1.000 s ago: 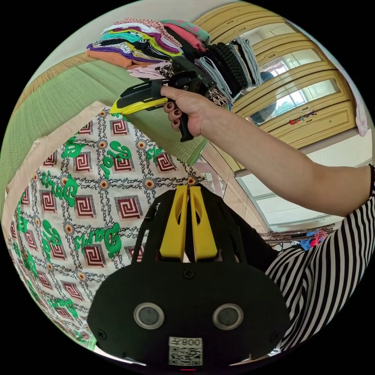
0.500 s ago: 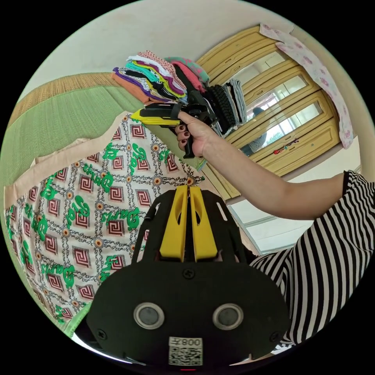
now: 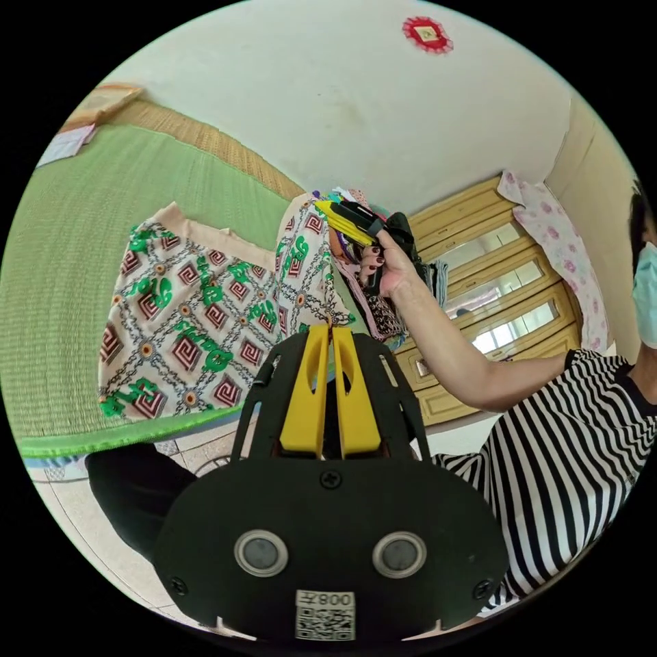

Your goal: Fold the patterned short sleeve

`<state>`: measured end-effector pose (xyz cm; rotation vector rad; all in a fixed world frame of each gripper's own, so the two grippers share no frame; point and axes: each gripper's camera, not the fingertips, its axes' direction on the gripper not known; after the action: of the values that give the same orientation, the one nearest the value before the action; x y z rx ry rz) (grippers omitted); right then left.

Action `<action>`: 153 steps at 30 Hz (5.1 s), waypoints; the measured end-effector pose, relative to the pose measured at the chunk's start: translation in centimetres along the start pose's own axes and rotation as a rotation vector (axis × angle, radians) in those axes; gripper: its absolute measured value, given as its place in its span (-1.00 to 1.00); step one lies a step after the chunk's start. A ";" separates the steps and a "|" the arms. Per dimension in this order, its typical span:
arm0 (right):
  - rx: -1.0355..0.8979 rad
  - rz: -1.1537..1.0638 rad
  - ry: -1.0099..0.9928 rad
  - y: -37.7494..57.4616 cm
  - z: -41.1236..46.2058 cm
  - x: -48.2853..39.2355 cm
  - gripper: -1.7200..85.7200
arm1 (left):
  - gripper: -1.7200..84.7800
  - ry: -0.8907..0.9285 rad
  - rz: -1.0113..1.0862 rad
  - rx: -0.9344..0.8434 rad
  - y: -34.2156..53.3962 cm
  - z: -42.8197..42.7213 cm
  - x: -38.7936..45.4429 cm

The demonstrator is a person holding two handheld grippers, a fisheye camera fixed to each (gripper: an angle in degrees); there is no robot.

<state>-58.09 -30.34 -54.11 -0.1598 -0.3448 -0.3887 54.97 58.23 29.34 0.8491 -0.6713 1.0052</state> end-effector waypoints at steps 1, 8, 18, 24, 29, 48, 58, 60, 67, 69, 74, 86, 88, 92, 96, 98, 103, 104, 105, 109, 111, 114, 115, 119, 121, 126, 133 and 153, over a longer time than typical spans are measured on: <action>-0.021 -0.012 0.011 -0.8 0.9 -1.5 -0.94 | -0.95 -0.001 -0.032 0.025 1.4 -1.5 -1.9; -0.146 -0.056 0.100 -4.6 6.3 -8.0 -0.95 | -0.95 -0.004 -0.203 0.128 9.0 -8.4 -12.4; -0.292 -0.071 0.231 -9.2 10.8 -14.0 -0.94 | -0.95 0.037 -0.386 0.177 16.8 -12.7 -23.3; -0.353 -0.088 0.307 -11.5 11.7 -16.9 -0.94 | -0.95 0.114 -0.505 0.191 20.4 -13.7 -29.0; -0.385 -0.084 0.338 -12.8 11.3 -18.6 -0.92 | -0.94 0.145 -0.563 0.197 22.7 -14.3 -32.3; -0.382 -0.189 0.331 -15.6 1.6 -25.0 -0.93 | -0.95 0.127 -0.583 0.274 28.5 -15.7 -34.7; -0.477 -0.151 0.425 -18.8 2.3 -24.1 -0.96 | -0.96 0.014 -0.489 0.128 25.3 -12.4 -33.5; -0.477 -0.144 0.409 -19.0 1.7 -24.0 -0.96 | -0.96 0.018 -0.496 0.124 25.1 -11.9 -33.5; -0.435 -0.174 0.338 -17.7 -3.6 -24.9 -0.95 | -0.95 0.018 -0.462 0.150 25.0 -11.1 -31.3; -0.430 -0.186 0.291 -16.5 -5.5 -25.3 -0.94 | -0.94 0.003 -0.453 0.146 24.7 -10.9 -30.7; -0.527 -0.264 0.203 -9.8 -9.0 -27.0 -0.91 | -0.88 -0.049 -0.418 0.143 23.2 -10.0 -28.8; -0.712 -0.366 0.392 3.5 -9.6 -27.7 -0.91 | -0.94 -0.315 -0.320 -0.080 19.1 -5.2 -25.1; -0.723 -0.351 0.396 4.5 -9.1 -27.1 -0.93 | -0.95 -0.323 -0.326 -0.087 19.0 -4.7 -24.9; -0.712 -0.316 0.353 5.2 -9.4 -27.2 -0.92 | -0.95 -0.316 -0.340 -0.078 18.9 -4.0 -24.1; -0.692 -0.358 0.394 7.1 -10.3 -29.2 -0.87 | -0.95 -0.323 -0.352 -0.066 18.9 -3.6 -23.1; -0.673 -0.357 0.417 8.0 -11.2 -29.5 -0.85 | -0.94 -0.314 -0.320 -0.039 18.8 -3.6 -21.6; -0.595 -0.382 0.592 11.7 -13.3 -30.2 -0.81 | -0.92 -0.316 -0.257 -0.062 18.7 -2.4 -18.6; -0.590 -0.383 0.608 12.1 -13.3 -30.2 -0.80 | -0.91 -0.323 -0.252 -0.079 18.6 -1.9 -18.3; -0.584 -0.379 0.628 12.7 -13.2 -30.1 -0.79 | -0.91 -0.325 -0.253 -0.084 18.5 -1.7 -18.2; -0.574 -0.383 0.645 14.4 -11.7 -30.3 -0.79 | -0.92 -0.331 -0.267 -0.086 18.1 -0.6 -18.1; -0.567 -0.384 0.652 14.8 -10.9 -30.3 -0.81 | -0.93 -0.344 -0.270 -0.107 17.8 0.1 -18.1; -0.571 -0.346 0.650 15.2 -9.4 -29.3 -0.89 | -0.95 -0.362 -0.275 -0.134 17.7 1.0 -18.2; -0.567 -0.333 0.658 15.4 -9.0 -28.9 -0.91 | -0.95 -0.353 -0.284 -0.127 17.7 1.0 -18.2; -0.564 -0.304 0.607 16.0 -8.8 -27.6 -0.94 | -0.96 -0.340 -0.309 -0.102 18.2 0.9 -18.4; -0.558 -0.279 0.557 16.4 -8.9 -26.4 -0.95 | -0.96 -0.332 -0.323 -0.087 18.4 0.8 -18.5; -0.559 -0.248 0.508 17.4 -8.3 -24.2 -0.95 | -0.95 -0.334 -0.360 -0.062 19.4 0.5 -18.6; -0.535 -0.212 0.449 19.0 -6.6 -21.0 -0.96 | -0.90 -0.233 -0.291 -0.067 20.1 2.0 -15.5; -0.472 -0.136 0.221 22.2 -2.0 -11.7 -0.94 | -0.90 0.366 -0.579 -0.226 23.1 16.2 -19.1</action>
<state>-58.83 -6.48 -62.07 -0.5520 -0.0399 -0.6130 24.79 42.50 29.01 0.5862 -0.1948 0.5235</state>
